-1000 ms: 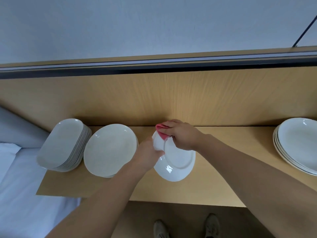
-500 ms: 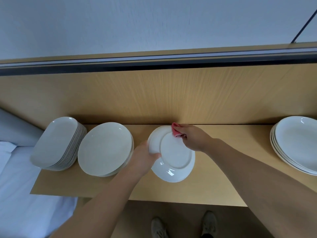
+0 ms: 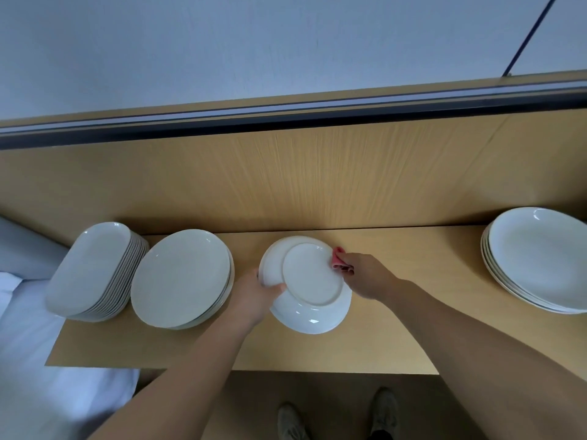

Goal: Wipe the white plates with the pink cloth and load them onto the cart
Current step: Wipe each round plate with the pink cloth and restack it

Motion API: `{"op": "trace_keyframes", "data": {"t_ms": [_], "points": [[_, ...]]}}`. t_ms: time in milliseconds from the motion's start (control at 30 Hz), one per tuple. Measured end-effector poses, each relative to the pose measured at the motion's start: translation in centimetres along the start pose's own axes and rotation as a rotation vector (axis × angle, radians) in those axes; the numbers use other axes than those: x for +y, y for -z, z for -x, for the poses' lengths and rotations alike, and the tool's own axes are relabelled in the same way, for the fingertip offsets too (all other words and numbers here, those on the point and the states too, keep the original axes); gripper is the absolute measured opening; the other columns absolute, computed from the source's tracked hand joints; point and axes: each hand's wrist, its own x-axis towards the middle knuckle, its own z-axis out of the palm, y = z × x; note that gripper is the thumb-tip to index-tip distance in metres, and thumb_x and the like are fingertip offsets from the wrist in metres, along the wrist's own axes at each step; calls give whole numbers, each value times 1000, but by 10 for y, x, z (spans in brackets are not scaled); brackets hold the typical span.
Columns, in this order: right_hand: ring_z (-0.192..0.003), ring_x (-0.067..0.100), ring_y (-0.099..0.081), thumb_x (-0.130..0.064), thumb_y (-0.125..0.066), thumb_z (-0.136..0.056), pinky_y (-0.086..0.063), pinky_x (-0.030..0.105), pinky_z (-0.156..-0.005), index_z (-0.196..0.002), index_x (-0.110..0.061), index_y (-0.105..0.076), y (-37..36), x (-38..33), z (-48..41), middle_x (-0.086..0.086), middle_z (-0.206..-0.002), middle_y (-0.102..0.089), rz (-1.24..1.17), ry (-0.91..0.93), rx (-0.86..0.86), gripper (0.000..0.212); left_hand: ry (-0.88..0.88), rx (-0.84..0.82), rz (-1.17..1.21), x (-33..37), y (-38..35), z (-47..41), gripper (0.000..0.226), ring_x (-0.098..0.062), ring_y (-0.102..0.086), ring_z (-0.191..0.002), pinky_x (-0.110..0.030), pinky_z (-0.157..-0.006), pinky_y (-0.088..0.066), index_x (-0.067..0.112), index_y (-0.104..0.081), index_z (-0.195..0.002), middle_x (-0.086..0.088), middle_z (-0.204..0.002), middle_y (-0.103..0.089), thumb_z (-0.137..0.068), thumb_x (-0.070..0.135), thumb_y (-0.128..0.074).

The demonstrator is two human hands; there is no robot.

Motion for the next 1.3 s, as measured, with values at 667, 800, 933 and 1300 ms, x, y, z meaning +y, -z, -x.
{"op": "trace_keyframes", "data": {"t_ms": [667,800,933,1300], "points": [[-122,20,-53,-2,-42,-93,-37,15,-89,-141,-19,-49,-22,26,36,-1,-132,-58,-170,-112,154,51,157,-19,54,8,-15,-17,34,-27,-65,-94,-49,-86,-56,8,-61,-109,-6,-102,-66,-84,29,-70],[-130,13,-47,0,-44,-93,-29,5,-89,-140,-14,-51,-36,23,53,-3,-139,-53,-283,-160,252,49,140,6,53,13,-23,-15,30,-26,-63,-93,-48,-88,-55,10,-57,-110,-6,-103,-64,-88,29,-67],[-129,18,-47,-1,-43,-95,-37,14,-96,-150,-16,-35,-52,14,69,-1,-138,-53,-302,-171,343,57,153,19,109,12,-30,-17,31,-28,-61,-95,-49,-89,-54,10,-56,-112,-8,-106,-63,-89,28,-67],[-130,36,-48,16,-54,-79,-44,43,-106,-139,0,-49,-82,-8,78,15,-144,-48,-19,48,508,62,216,42,403,11,-67,-10,12,-24,-61,-83,-45,-86,-54,24,-53,-82,0,-88,-61,-89,25,-62]]}}
